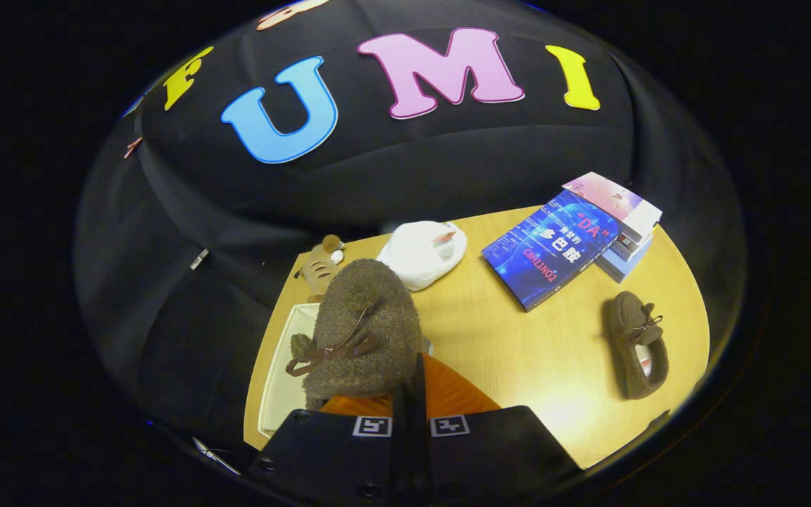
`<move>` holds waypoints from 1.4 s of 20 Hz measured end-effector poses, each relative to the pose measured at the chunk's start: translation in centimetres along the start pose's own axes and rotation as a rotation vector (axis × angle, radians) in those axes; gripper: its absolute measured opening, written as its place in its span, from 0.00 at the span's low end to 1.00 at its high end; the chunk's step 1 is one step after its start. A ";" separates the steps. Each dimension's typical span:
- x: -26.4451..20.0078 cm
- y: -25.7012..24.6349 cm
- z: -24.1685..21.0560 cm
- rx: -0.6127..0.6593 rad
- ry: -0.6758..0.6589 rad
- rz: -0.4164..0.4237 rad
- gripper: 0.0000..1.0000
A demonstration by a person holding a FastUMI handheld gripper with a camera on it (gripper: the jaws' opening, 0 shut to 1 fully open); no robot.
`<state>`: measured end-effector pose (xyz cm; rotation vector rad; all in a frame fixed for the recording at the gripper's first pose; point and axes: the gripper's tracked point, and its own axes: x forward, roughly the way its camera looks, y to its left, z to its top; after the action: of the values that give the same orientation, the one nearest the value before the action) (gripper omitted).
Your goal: Open the storage box then place both shoes into the box .Put the left shoe in first, then the right shoe, with the right side of both shoes facing outward in a uniform manner.
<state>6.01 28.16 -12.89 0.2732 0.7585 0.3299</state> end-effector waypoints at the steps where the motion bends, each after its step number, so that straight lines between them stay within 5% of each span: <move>1: 0.3 0.8 -0.4 -0.004 0.010 0.001 0.05; 9: 4.0 8.0 -3.8 -0.027 0.090 0.026 0.05; 17: 10.0 9.4 -8.4 -0.046 0.197 -0.072 0.07; 28: 14.8 9.4 -13.8 -0.037 0.370 -0.137 0.25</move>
<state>4.47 44.21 -28.38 0.1247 1.1287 0.2666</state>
